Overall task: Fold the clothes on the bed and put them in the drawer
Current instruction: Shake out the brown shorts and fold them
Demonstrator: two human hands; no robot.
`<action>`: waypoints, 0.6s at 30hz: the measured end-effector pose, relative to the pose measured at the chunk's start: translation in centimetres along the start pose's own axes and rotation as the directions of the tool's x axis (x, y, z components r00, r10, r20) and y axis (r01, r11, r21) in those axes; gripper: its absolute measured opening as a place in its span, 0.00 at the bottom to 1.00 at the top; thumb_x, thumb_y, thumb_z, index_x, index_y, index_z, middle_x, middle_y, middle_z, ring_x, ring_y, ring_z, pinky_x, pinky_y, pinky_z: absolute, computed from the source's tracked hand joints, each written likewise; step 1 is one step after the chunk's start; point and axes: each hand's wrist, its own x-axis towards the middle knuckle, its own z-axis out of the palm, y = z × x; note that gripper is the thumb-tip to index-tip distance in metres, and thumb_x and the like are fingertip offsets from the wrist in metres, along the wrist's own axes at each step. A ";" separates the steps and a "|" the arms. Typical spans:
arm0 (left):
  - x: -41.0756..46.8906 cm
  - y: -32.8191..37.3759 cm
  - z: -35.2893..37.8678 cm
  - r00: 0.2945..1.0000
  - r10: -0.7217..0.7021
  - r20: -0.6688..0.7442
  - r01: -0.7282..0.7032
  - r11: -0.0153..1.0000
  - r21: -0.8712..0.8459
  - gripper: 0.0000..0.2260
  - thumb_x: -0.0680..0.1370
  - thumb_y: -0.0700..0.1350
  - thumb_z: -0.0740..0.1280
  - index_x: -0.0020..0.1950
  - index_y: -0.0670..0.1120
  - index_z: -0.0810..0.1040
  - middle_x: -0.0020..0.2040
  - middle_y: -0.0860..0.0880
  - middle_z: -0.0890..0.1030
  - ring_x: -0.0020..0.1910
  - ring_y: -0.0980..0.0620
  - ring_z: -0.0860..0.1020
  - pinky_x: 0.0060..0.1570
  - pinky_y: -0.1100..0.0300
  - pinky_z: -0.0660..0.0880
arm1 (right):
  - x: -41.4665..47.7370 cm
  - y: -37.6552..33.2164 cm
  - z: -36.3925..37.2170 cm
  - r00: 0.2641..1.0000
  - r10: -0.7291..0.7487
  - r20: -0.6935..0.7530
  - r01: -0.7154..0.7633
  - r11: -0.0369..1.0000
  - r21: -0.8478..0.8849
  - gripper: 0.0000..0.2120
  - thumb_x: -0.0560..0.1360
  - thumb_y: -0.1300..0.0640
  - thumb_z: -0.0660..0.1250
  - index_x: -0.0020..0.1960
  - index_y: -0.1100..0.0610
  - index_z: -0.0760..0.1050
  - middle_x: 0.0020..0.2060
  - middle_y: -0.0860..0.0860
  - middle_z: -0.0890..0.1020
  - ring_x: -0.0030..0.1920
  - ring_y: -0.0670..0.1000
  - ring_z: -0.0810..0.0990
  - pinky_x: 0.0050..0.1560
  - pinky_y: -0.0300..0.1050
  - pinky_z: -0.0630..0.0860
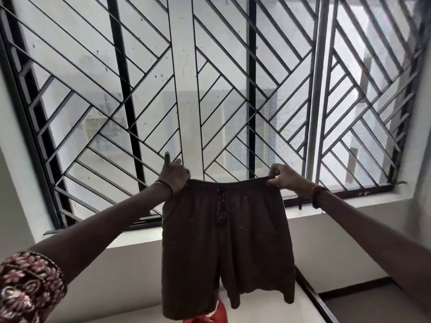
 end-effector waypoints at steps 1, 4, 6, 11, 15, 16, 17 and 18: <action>-0.2 0.2 0.3 0.999 0.033 -0.001 -0.033 0.999 0.042 0.13 0.80 0.46 0.57 0.59 0.50 0.78 0.57 0.50 0.78 0.65 0.48 0.69 0.68 0.37 0.53 | 0.1 0.0 0.2 0.999 -0.021 -0.024 0.021 1.000 0.003 0.12 0.70 0.71 0.68 0.39 0.57 0.70 0.34 0.53 0.74 0.34 0.48 0.71 0.32 0.38 0.68; -0.9 0.8 0.9 0.997 0.073 0.001 -0.072 0.996 0.059 0.14 0.79 0.49 0.58 0.62 0.50 0.77 0.67 0.48 0.68 0.68 0.48 0.64 0.69 0.36 0.51 | 0.0 0.0 0.6 0.996 -0.043 -0.081 0.042 0.999 -0.008 0.13 0.69 0.69 0.69 0.40 0.53 0.72 0.37 0.49 0.78 0.35 0.47 0.74 0.31 0.34 0.69; -1.1 0.9 1.5 0.995 0.040 0.092 -0.036 0.998 -0.049 0.17 0.78 0.54 0.61 0.62 0.47 0.76 0.68 0.46 0.66 0.69 0.47 0.64 0.68 0.33 0.48 | -0.1 -0.1 0.5 0.995 -0.040 -0.097 0.041 0.999 0.006 0.12 0.69 0.69 0.70 0.45 0.54 0.73 0.38 0.48 0.79 0.33 0.44 0.75 0.29 0.32 0.70; -1.4 0.3 3.4 0.954 -0.087 0.286 0.291 0.492 -0.821 0.12 0.75 0.46 0.69 0.51 0.41 0.70 0.52 0.40 0.79 0.48 0.44 0.77 0.44 0.56 0.72 | -0.5 -0.1 -0.1 0.984 -0.020 -0.178 0.025 0.999 0.025 0.15 0.68 0.69 0.71 0.49 0.54 0.74 0.37 0.50 0.82 0.26 0.36 0.75 0.30 0.33 0.71; -1.7 -0.4 3.4 0.951 -0.203 0.234 0.268 0.159 -0.950 0.15 0.71 0.40 0.75 0.50 0.42 0.71 0.40 0.47 0.75 0.41 0.50 0.72 0.34 0.62 0.69 | -1.1 0.1 0.0 0.967 0.014 -0.254 0.019 0.992 0.126 0.13 0.69 0.69 0.71 0.45 0.52 0.74 0.37 0.51 0.82 0.28 0.38 0.76 0.30 0.33 0.71; -1.8 -0.6 3.4 0.952 -0.202 0.229 0.246 0.062 -0.967 0.14 0.70 0.40 0.75 0.51 0.41 0.74 0.40 0.48 0.76 0.41 0.51 0.73 0.35 0.66 0.71 | -1.3 0.1 0.0 0.964 0.019 -0.263 0.027 0.985 0.169 0.13 0.70 0.69 0.69 0.45 0.52 0.74 0.37 0.52 0.81 0.28 0.39 0.75 0.30 0.35 0.71; -1.8 -0.8 3.3 0.955 -0.182 0.235 0.230 -0.045 -0.972 0.13 0.70 0.40 0.75 0.51 0.41 0.77 0.40 0.48 0.78 0.42 0.52 0.75 0.36 0.69 0.73 | -1.5 0.1 0.0 0.965 0.016 -0.263 0.041 0.977 0.209 0.13 0.71 0.70 0.67 0.47 0.53 0.74 0.36 0.52 0.80 0.28 0.42 0.74 0.29 0.37 0.71; -2.0 -0.9 3.2 0.958 -0.150 0.244 0.224 -0.136 -0.965 0.12 0.70 0.41 0.75 0.52 0.41 0.80 0.41 0.48 0.81 0.42 0.53 0.77 0.37 0.71 0.75 | -1.8 0.1 0.0 0.966 0.008 -0.260 0.058 0.968 0.245 0.13 0.73 0.70 0.65 0.49 0.54 0.74 0.35 0.53 0.80 0.27 0.44 0.73 0.28 0.37 0.70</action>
